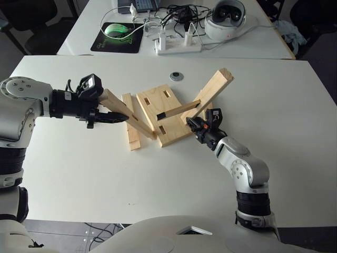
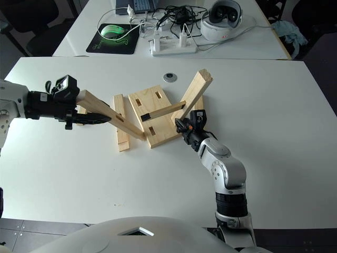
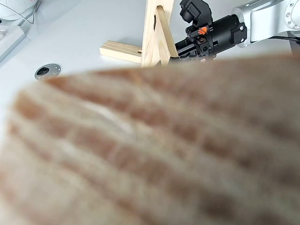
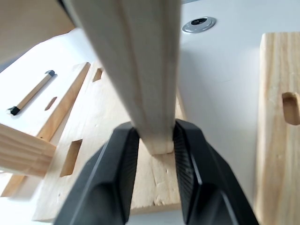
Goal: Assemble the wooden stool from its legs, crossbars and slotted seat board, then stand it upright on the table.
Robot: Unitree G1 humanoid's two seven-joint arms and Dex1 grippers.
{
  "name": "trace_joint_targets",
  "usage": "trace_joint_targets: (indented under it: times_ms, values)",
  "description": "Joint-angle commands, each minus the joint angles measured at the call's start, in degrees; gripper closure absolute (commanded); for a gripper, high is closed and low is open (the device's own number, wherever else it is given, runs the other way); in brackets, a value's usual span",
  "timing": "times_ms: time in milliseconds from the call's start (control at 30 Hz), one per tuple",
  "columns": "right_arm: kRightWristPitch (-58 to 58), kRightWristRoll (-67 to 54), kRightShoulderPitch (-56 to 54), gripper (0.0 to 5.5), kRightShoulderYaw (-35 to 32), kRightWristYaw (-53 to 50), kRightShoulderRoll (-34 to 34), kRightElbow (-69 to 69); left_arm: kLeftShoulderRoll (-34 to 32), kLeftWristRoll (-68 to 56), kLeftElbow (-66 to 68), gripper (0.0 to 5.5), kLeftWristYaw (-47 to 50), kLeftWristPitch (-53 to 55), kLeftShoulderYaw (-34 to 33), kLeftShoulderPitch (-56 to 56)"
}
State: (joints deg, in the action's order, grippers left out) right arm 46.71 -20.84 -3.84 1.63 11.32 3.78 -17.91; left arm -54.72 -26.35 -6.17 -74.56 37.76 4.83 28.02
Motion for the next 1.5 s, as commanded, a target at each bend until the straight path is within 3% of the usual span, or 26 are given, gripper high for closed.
trace_joint_targets:
  times_ms: [33,933,1267,1500]
  values:
    - [2.46,-0.19,0.87,4.47,1.09,-0.40,-0.15,0.99,1.83,0.08,-1.09,3.47,1.65,0.73,0.75,-0.20]
    - [2.74,-0.32,0.09,4.47,1.10,0.10,0.82,1.48,5.54,-3.20,-5.89,3.47,5.70,3.23,-0.36,-2.98]
    - [2.18,-0.36,0.15,4.47,-0.07,0.07,1.44,1.87,7.65,-4.87,-7.50,3.47,9.02,-3.07,-7.09,-7.41]
    - [1.97,-0.63,0.34,4.47,-1.24,0.14,1.71,2.40,7.34,-8.48,-10.47,3.47,9.66,-1.54,-10.63,-7.63]
